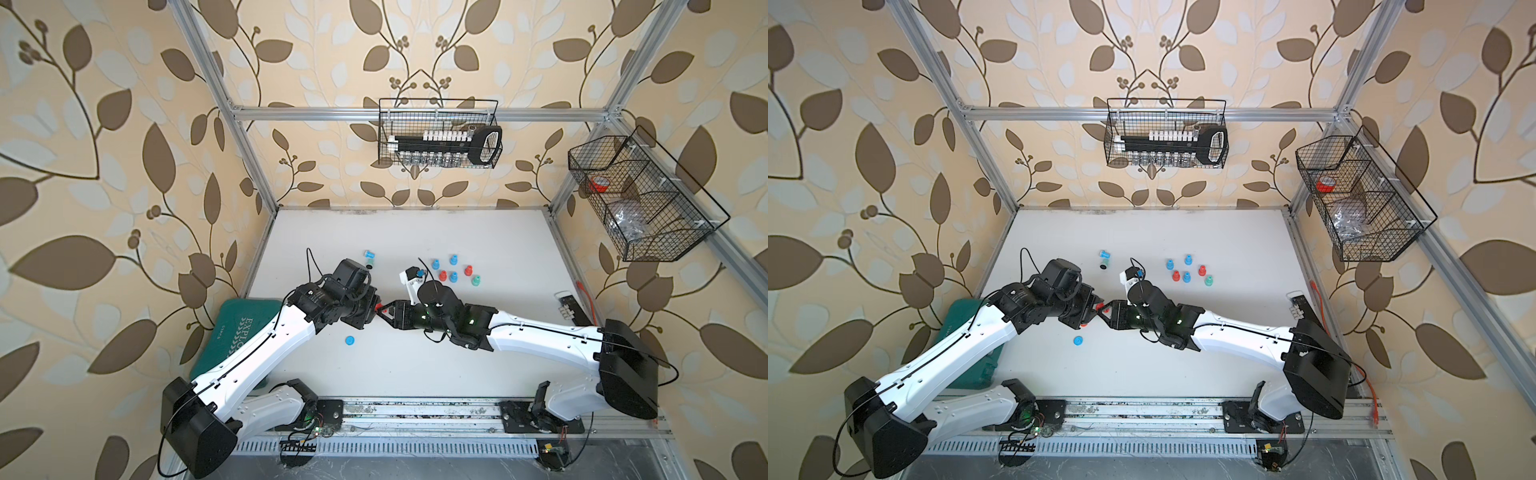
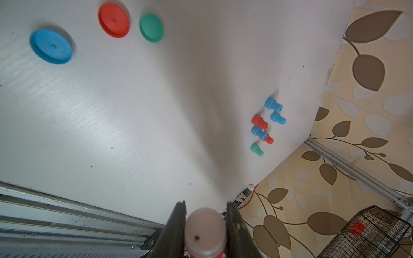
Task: Close the stamp cap
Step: Pick up the stamp from the center of the board.
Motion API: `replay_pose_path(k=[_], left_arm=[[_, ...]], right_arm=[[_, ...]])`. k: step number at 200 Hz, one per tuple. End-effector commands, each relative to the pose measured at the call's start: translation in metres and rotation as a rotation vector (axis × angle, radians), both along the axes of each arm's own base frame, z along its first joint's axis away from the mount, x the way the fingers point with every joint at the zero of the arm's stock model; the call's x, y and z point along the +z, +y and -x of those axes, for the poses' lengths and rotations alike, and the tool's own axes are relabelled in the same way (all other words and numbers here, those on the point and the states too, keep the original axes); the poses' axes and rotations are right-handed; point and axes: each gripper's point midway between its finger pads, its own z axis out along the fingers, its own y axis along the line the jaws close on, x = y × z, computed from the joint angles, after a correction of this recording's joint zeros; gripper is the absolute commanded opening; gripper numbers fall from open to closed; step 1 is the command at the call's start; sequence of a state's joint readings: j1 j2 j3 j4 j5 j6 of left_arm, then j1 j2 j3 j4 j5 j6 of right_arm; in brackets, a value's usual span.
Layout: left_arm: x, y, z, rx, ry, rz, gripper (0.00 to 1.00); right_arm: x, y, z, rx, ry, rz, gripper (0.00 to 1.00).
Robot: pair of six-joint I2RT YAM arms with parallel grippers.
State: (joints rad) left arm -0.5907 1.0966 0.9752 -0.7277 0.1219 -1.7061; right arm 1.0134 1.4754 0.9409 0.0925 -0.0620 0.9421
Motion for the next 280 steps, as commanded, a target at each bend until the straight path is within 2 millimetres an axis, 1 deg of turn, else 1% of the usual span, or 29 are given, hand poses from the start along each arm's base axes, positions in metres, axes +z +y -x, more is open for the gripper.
replay_pose_path(k=[1,41,78,105,120,126,134,151,159,167,179,192,206,215,226,241,247,256,266,280], left_arm=[[0.004,-0.002,0.001,0.001,-0.023,0.012,0.16],[0.005,-0.004,0.002,-0.004,-0.024,0.021,0.16],[0.007,-0.005,0.003,-0.003,-0.028,0.027,0.16],[0.006,-0.008,0.003,-0.012,-0.026,0.039,0.16],[0.006,-0.008,0.003,-0.019,-0.026,0.038,0.17],[0.006,-0.008,0.004,-0.023,-0.025,0.038,0.19],[0.006,-0.008,0.004,-0.03,-0.028,0.033,0.24],[0.007,-0.004,0.005,-0.034,-0.033,0.01,0.28],[0.008,-0.001,0.006,-0.032,-0.038,-0.004,0.34],[0.009,0.001,0.006,-0.031,-0.046,-0.012,0.42],[0.01,0.003,0.007,-0.033,-0.053,-0.019,0.5],[0.009,0.004,0.008,-0.037,-0.05,-0.02,0.61],[0.009,0.004,0.011,-0.048,-0.045,-0.026,0.67],[0.009,0.009,0.012,-0.052,-0.048,-0.05,0.69],[0.011,0.018,0.012,-0.049,-0.065,-0.095,0.69],[0.01,0.041,0.009,-0.053,-0.075,-0.165,0.69],[0.004,0.051,0.009,-0.053,-0.051,-0.182,0.68],[-0.004,0.063,0.004,-0.081,-0.047,-0.195,0.65],[-0.02,0.076,0.002,-0.113,-0.022,-0.23,0.63],[-0.042,0.086,-0.006,-0.163,0.004,-0.264,0.54]], right_arm=[[0.011,0.009,-0.005,-0.002,-0.03,-0.021,0.4],[0.011,0.011,-0.006,0.004,-0.034,-0.024,0.29],[0.013,0.013,-0.007,0.007,-0.038,-0.029,0.16],[0.013,0.011,-0.006,0.008,-0.04,-0.024,0.09],[0.014,0.008,-0.006,0.002,-0.044,-0.016,0.08],[0.013,0.006,-0.006,-0.002,-0.044,-0.006,0.08],[0.013,0.004,-0.006,-0.007,-0.047,0.007,0.07],[0.012,-0.001,-0.006,-0.011,-0.05,0.041,0.05],[0.013,-0.003,-0.006,-0.011,-0.053,0.054,0.05],[0.013,-0.006,-0.007,-0.015,-0.054,0.068,0.05],[0.015,-0.009,-0.007,-0.018,-0.054,0.076,0.05],[0.016,-0.014,-0.008,-0.031,-0.054,0.087,0.05],[0.018,-0.019,-0.008,-0.039,-0.055,0.089,0.05],[0.019,-0.022,-0.007,-0.028,-0.072,0.106,0.05],[0.02,-0.028,-0.006,-0.024,-0.074,0.129,0.05],[0.019,-0.04,-0.003,-0.022,-0.071,0.181,0.05],[0.019,-0.046,-0.002,-0.02,-0.071,0.203,0.05],[0.019,-0.054,0.002,-0.016,-0.068,0.239,0.05],[0.02,-0.062,0.006,-0.006,-0.072,0.27,0.06],[0.02,-0.074,0.01,-0.004,-0.072,0.308,0.06]])
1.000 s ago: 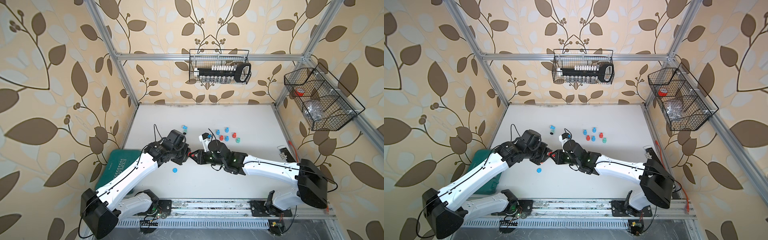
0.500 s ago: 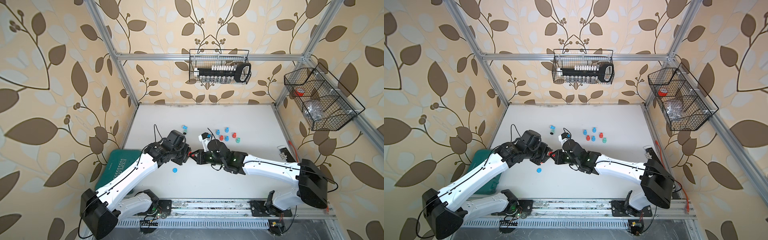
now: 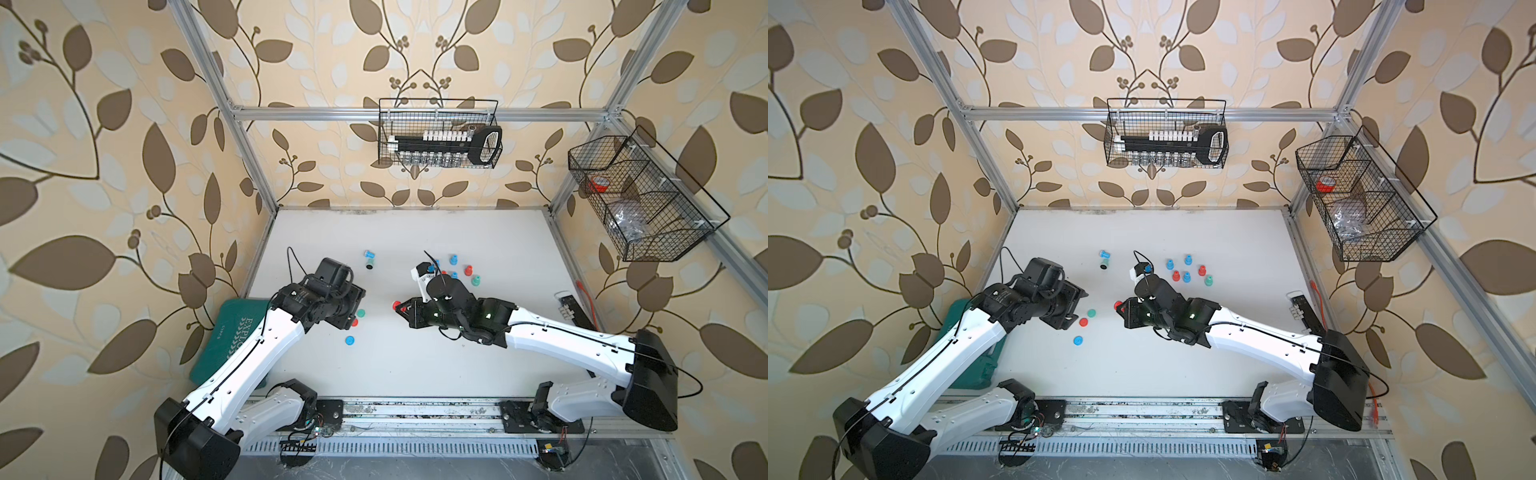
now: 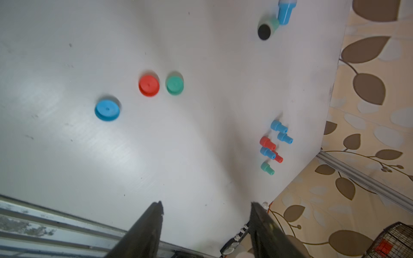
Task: Close the stamp cap
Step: Pick up the stamp from the center of the board, then move the cover to the center of the board.
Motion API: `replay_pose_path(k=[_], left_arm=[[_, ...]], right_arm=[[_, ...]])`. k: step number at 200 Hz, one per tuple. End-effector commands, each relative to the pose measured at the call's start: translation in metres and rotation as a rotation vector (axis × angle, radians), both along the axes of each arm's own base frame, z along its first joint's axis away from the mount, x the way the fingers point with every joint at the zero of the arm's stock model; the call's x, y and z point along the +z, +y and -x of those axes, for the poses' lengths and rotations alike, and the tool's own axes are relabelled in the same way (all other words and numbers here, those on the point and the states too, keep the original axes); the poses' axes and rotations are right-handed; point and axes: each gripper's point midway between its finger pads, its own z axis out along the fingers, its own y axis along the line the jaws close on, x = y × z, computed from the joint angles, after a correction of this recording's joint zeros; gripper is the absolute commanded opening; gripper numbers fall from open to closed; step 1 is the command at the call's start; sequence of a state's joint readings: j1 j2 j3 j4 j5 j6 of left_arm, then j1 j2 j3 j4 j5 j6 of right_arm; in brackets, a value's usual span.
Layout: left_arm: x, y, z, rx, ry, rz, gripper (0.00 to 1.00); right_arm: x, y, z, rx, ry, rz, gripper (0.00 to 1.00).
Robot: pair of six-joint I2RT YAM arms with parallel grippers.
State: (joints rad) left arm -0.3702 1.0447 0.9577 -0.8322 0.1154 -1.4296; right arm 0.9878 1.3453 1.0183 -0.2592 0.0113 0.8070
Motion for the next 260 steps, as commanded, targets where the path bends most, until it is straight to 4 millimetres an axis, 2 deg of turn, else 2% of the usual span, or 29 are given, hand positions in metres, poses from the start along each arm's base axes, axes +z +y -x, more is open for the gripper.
replay_pose_path(k=[1,20,45,74,118,124,161,260], left_arm=[[-0.035,0.02,0.002,-0.153,0.061,-0.108,0.54],[-0.052,0.024,-0.015,-0.208,0.068,-0.158,0.43],[-0.061,0.018,-0.034,-0.288,0.098,-0.188,0.41],[-0.062,0.02,-0.046,-0.313,0.093,-0.233,0.41],[-0.083,0.012,-0.041,-0.384,0.129,-0.262,0.4],[-0.095,0.011,-0.039,-0.398,0.165,-0.269,0.4],[-0.118,0.008,-0.033,-0.423,0.204,-0.287,0.39],[-0.138,0.01,-0.032,-0.441,0.238,-0.307,0.36]], right_arm=[[0.004,-0.026,0.008,0.009,-0.018,0.108,0.06],[0.005,-0.037,0.012,0.005,-0.026,0.117,0.07],[0.004,-0.045,0.014,-0.006,-0.024,0.117,0.07],[0.001,-0.054,0.015,-0.029,-0.023,0.122,0.07],[-0.003,-0.06,0.015,-0.042,-0.018,0.123,0.07],[-0.004,-0.06,0.015,-0.042,-0.017,0.123,0.07],[-0.007,-0.063,0.013,-0.052,-0.013,0.126,0.07],[-0.014,-0.07,0.012,-0.072,0.003,0.124,0.07]])
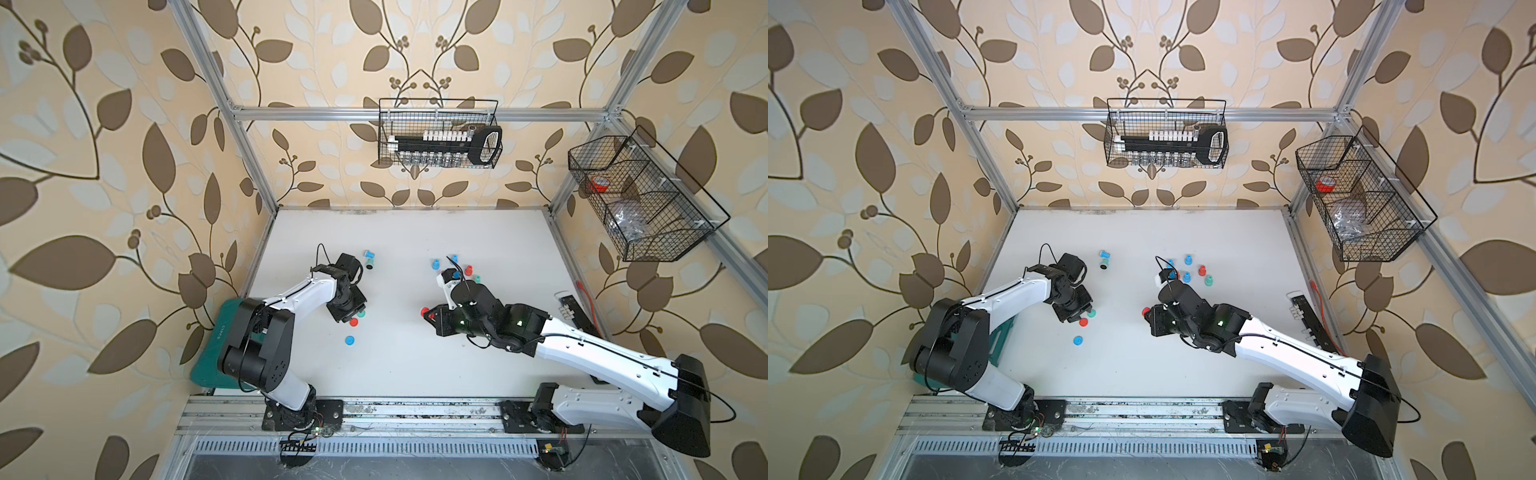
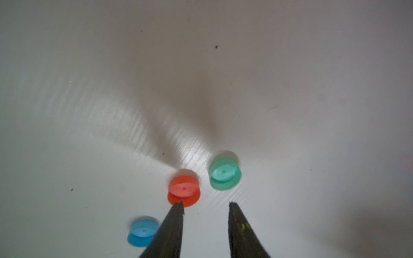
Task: Close the stamp cap
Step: Move the cover to the center of the board.
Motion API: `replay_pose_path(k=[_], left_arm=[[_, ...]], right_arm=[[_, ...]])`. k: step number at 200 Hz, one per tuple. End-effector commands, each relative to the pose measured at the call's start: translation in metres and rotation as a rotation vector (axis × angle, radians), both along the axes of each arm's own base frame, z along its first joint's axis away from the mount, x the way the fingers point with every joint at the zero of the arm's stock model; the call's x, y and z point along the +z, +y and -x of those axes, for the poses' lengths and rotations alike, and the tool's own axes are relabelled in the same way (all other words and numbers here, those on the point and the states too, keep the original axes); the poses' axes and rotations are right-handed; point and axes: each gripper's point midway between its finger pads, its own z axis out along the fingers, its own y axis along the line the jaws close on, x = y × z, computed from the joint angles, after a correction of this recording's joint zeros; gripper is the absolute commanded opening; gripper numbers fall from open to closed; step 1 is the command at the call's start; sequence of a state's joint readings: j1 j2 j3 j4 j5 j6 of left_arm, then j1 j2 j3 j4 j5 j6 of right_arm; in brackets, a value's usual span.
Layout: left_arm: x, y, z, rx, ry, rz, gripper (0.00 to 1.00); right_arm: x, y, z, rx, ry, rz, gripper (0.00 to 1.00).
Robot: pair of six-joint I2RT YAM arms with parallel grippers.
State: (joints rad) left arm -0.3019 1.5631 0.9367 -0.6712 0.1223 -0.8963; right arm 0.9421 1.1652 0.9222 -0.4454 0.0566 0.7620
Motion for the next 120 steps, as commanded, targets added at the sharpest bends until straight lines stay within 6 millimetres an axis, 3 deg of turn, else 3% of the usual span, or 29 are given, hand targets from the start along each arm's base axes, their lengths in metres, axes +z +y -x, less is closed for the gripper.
replay_pose_path(k=[1,120], left_arm=[[-0.007,0.002,0.003,-0.014,0.008,-0.028,0.36],[-0.023,-0.006,0.013,-0.059,0.028,-0.067,0.34]], right_arm=[[-0.001,-0.005,-0.002,-0.02,-0.005,0.002,0.07],[0.002,-0.013,-0.004,-0.037,-0.005,-0.018,0.07]])
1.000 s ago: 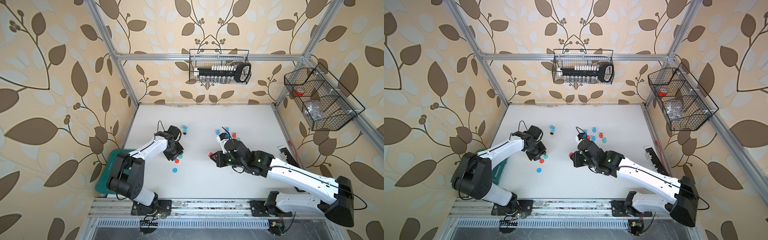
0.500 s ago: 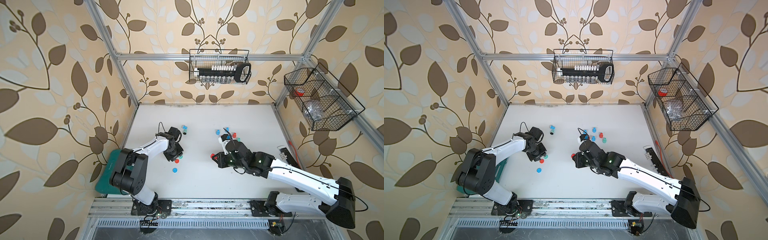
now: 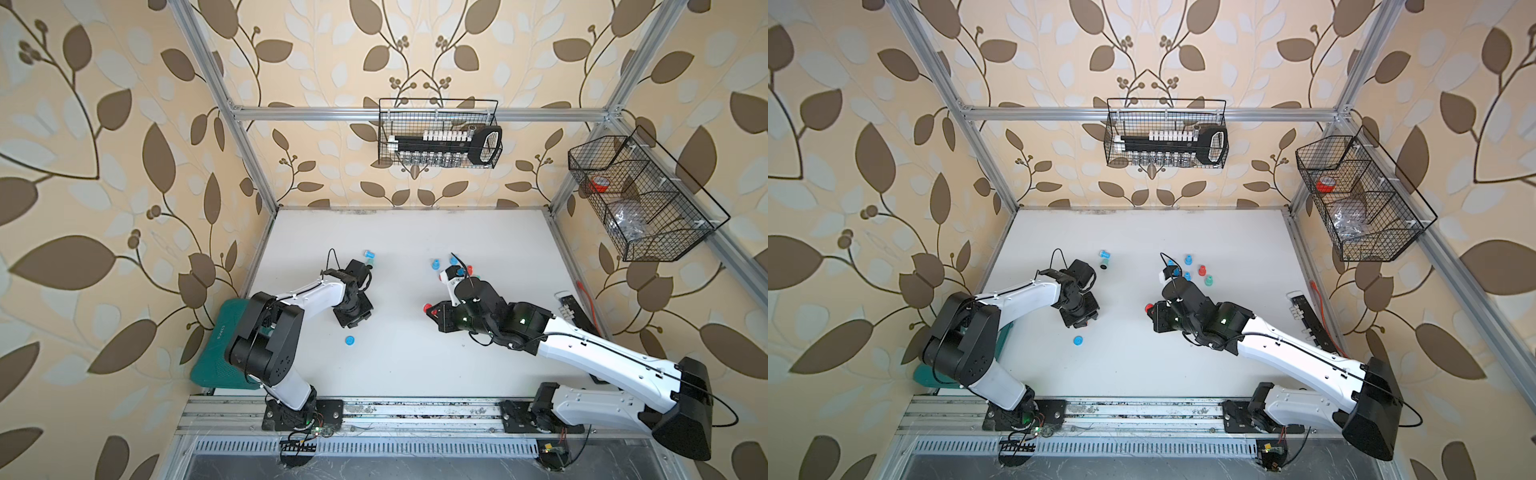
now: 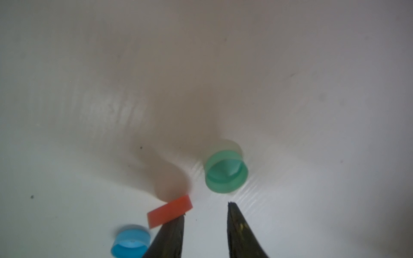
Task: Close the stamp cap
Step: Move the cover to the center of the board.
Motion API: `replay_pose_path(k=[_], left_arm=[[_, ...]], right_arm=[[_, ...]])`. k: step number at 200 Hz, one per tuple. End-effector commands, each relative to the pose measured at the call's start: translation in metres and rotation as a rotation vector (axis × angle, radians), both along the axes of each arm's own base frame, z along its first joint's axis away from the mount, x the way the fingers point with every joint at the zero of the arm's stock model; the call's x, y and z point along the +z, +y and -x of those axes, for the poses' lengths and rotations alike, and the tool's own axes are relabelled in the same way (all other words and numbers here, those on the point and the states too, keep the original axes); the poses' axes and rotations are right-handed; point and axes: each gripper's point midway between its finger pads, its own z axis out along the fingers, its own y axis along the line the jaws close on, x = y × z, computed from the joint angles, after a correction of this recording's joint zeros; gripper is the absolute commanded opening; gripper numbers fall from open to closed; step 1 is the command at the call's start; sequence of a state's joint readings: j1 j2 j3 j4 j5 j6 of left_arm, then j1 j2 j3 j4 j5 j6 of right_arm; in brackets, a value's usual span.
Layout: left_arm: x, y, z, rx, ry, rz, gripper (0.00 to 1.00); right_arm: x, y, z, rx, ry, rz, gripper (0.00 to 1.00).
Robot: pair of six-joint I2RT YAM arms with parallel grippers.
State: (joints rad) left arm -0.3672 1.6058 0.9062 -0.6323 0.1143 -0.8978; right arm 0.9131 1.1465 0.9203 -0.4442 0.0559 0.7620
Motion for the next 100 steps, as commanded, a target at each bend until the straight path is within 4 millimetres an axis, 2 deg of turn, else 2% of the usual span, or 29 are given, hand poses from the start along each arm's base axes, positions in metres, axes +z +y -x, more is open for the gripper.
replay_pose_path(k=[1,32,100], left_arm=[[-0.004,0.009,0.002,0.002,-0.004,-0.048,0.34],[-0.001,0.007,0.002,-0.003,-0.007,-0.04,0.34],[0.025,0.004,-0.007,-0.011,-0.066,-0.016,0.34]], right_arm=[[-0.003,-0.005,0.003,-0.008,0.004,-0.004,0.07],[-0.003,-0.006,0.003,-0.008,0.004,-0.009,0.07],[-0.006,-0.005,0.004,-0.006,0.015,-0.015,0.07]])
